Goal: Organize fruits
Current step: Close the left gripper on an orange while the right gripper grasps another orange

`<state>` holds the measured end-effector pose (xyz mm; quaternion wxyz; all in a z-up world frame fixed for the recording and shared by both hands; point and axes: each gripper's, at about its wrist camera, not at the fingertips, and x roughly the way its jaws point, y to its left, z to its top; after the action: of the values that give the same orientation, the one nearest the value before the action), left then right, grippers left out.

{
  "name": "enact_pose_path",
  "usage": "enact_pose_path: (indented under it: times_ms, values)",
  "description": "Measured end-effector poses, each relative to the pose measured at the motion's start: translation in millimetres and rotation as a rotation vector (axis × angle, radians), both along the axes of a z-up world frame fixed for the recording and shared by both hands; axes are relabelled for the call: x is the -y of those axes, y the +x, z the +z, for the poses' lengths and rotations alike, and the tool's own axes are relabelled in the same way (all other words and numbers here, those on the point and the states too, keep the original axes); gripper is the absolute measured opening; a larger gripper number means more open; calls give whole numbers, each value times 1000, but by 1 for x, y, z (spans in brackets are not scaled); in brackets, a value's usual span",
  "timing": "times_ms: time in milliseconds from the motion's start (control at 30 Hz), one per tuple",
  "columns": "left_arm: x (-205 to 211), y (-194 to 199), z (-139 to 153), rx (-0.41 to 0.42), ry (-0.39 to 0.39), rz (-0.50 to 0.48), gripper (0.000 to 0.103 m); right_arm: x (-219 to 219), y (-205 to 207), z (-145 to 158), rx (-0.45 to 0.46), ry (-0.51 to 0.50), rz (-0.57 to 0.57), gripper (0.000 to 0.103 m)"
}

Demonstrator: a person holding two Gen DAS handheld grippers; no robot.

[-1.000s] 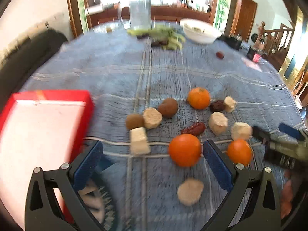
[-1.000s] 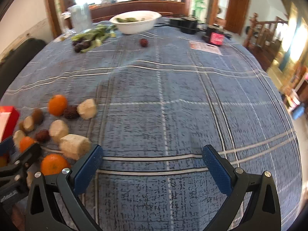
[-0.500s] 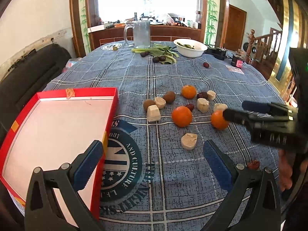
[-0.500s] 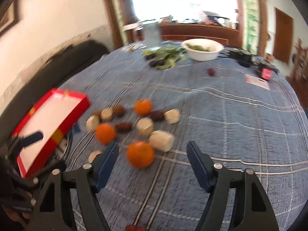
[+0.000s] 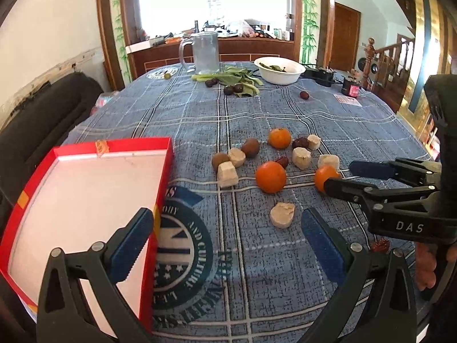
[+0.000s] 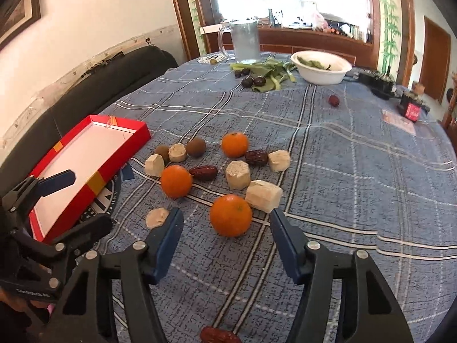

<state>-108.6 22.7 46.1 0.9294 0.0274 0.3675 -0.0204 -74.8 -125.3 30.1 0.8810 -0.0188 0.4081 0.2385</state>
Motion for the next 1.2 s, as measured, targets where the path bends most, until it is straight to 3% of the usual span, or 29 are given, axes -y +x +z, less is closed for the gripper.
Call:
enact_pose_path:
  times_ms: [67, 200, 433, 500, 633, 833, 900, 1000, 1067, 1200]
  values:
    - [3, 6, 2, -5, 22, -29, 89, -2, 6, -5, -38, 7, 1, 43]
    - [9, 22, 2, -34, 71, -80, 77, -1, 10, -7, -39, 16, -30, 43]
    - [23, 50, -6, -84, 122, -161, 75, 2, 16, -15, -89, 17, -64, 42]
    - [27, 56, -10, -107, 104, -186, 70, 2, 15, -13, -91, 29, -46, 35]
    - [29, 64, -17, -143, 75, -206, 61, 6, 15, -12, -91, 37, -61, 34]
    - [39, 69, -19, -150, 65, -240, 59, 37, 16, 8, -55, 199, -142, 34]
    - [41, 73, -20, -164, 49, -249, 48, 48, 15, 12, -39, 240, -184, 34]
    - [45, 78, -26, -184, 32, -257, 44, 58, 14, 16, -25, 288, -225, 34]
    - [47, 79, -30, -195, 24, -253, 35, 62, 13, 19, -11, 305, -244, 34]
    - [42, 76, -26, -186, -31, -234, 35, 68, 14, 20, -6, 314, -258, 34]
